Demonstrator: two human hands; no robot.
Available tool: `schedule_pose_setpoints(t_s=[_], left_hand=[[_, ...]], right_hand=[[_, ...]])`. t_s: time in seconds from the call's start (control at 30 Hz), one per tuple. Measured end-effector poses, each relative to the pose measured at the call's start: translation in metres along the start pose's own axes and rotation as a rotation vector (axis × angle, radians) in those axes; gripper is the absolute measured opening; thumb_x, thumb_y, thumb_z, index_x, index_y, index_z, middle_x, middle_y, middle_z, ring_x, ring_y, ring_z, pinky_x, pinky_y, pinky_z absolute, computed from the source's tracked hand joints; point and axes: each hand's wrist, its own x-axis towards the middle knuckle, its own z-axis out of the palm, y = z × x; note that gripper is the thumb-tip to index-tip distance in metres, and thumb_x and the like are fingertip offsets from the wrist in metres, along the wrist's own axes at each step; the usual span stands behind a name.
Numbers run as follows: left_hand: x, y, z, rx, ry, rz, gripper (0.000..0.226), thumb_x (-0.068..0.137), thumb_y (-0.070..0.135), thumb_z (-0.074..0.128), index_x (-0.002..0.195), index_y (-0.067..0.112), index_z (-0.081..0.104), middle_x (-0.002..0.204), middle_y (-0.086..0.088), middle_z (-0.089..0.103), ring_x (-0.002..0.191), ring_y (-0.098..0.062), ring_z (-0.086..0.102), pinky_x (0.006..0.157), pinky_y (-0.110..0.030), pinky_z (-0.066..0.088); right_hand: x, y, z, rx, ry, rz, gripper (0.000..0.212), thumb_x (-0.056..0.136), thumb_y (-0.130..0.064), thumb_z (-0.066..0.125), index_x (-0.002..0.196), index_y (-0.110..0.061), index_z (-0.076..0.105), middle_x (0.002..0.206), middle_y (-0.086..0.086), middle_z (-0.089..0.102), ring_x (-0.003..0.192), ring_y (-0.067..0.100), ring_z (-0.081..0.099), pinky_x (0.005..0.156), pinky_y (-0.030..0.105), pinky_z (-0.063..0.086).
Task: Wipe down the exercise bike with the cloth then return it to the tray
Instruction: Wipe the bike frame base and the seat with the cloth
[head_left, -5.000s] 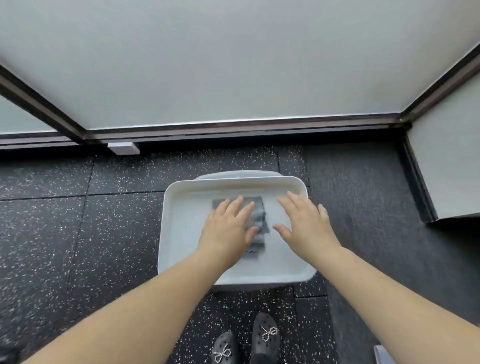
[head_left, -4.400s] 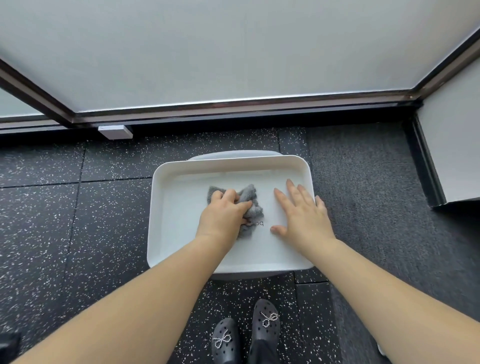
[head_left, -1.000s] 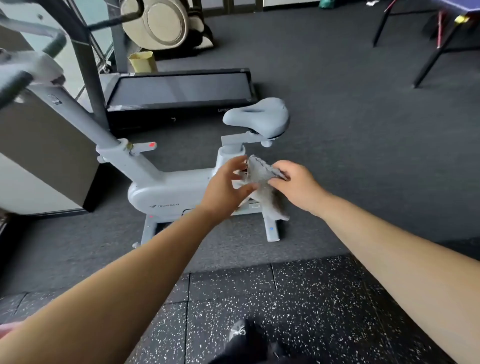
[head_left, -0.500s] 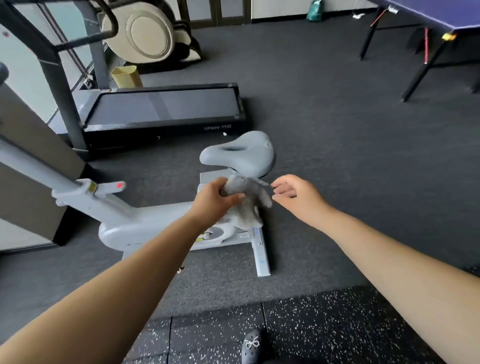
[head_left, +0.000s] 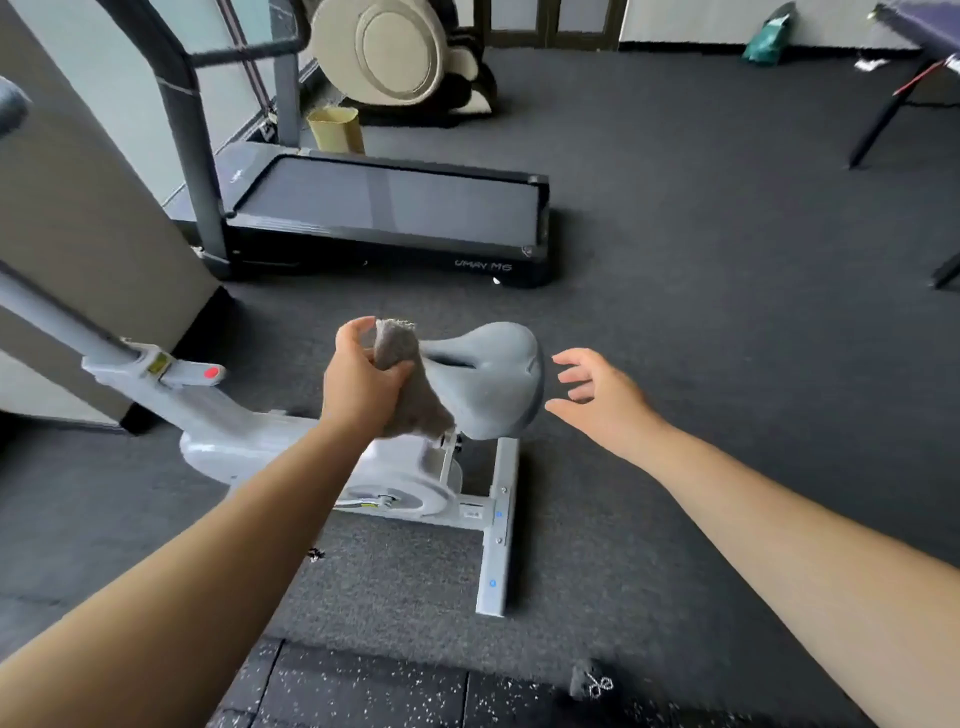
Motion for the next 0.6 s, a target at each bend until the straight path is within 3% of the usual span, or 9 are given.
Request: schedule_pose_setpoints(t_s=[0.17,0.27,0.37,0.43,0.53,0.6], left_hand=[[0.012,0.012,0.003,0.056,0.318,0.010,0.032,0.080,0.017,0.066,0.108,0.019,0.052,0.094,0.001,0.067,0.084,-0.015,0.056,0.071,-0.025,0.038],[0.027,0.013,0.019,0.206,0.367,0.093,0.018,0.085,0.022,0.058,0.101,0.022,0.049,0.081,0.000,0.068,0.076,-0.024,0.057,0.064,-0.035,0.044],[0.045,0.003,0.055,0.269,0.227,0.096,0.015,0.090,0.027,0.055,0.100,0.023,0.045,0.078,-0.006,0.065,0.076,-0.033,0.059,0.060,-0.037,0.042],[0.052,-0.002,0.083,0.269,0.054,0.073,0.026,0.086,0.022,0.059,0.109,0.021,0.047,0.095,-0.009,0.066,0.089,-0.035,0.061,0.070,-0.037,0.046],[0.051,-0.009,0.109,0.312,-0.215,0.073,0.048,0.086,0.036,0.063,0.128,0.022,0.044,0.125,-0.003,0.062,0.108,-0.028,0.060,0.088,-0.037,0.047],[0.055,-0.016,0.108,0.362,-0.186,0.117,0.043,0.088,0.041,0.057,0.128,0.026,0.047,0.127,0.001,0.062,0.114,-0.023,0.058,0.091,-0.035,0.045]], right_hand=[[0.051,0.007,-0.019,-0.030,-0.114,-0.057,0.045,0.081,-0.029,0.068,0.122,-0.032,0.050,0.118,-0.005,0.058,0.101,0.015,0.058,0.082,0.031,0.047],[0.076,0.009,-0.019,-0.003,-0.163,-0.063,0.045,0.080,-0.027,0.069,0.121,-0.032,0.051,0.118,-0.004,0.058,0.101,0.016,0.058,0.086,0.033,0.050],[0.100,0.015,-0.018,-0.035,-0.197,-0.089,0.044,0.080,-0.028,0.069,0.120,-0.034,0.050,0.117,-0.005,0.058,0.100,0.015,0.058,0.086,0.031,0.048],[0.116,0.020,-0.019,-0.059,-0.210,-0.101,0.043,0.081,-0.028,0.069,0.120,-0.034,0.050,0.118,-0.005,0.058,0.100,0.014,0.058,0.085,0.029,0.047],[0.138,0.024,-0.018,-0.079,-0.235,-0.114,0.044,0.081,-0.028,0.069,0.121,-0.033,0.050,0.118,-0.004,0.057,0.102,0.014,0.057,0.085,0.028,0.045],[0.152,0.026,-0.016,-0.078,-0.250,-0.116,0.045,0.081,-0.028,0.069,0.121,-0.033,0.051,0.119,-0.003,0.058,0.102,0.014,0.057,0.086,0.027,0.045]])
